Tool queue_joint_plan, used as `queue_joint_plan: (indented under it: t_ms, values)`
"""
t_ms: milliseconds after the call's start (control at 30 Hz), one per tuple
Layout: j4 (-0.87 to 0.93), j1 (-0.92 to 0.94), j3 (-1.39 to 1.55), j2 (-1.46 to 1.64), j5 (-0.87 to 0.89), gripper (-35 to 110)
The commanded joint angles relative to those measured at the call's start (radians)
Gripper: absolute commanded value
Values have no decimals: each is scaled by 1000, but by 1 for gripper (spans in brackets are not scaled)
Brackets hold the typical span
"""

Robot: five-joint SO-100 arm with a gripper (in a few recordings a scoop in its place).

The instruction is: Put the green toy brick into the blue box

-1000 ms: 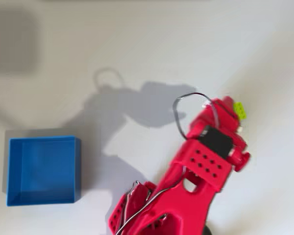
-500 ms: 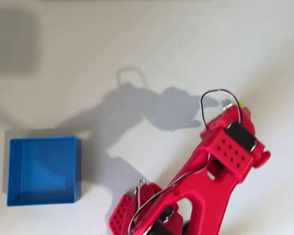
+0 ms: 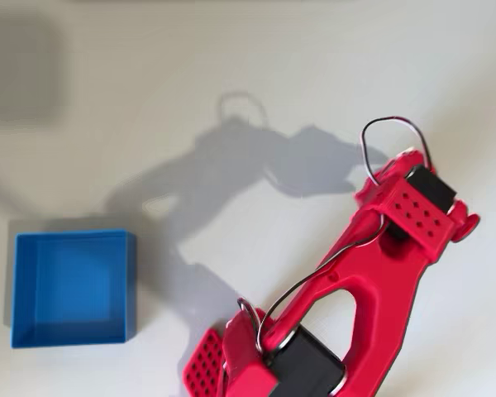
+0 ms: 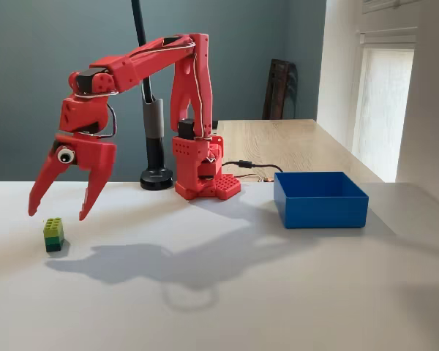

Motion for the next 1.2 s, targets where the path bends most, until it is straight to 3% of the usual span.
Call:
queue_joint_plan:
  t_ms: [0, 433, 1167]
  values:
    - [12, 6, -87, 6, 23, 31]
    - [2, 37, -48, -71, 21, 29]
    - [-163, 51, 81, -74, 20, 20]
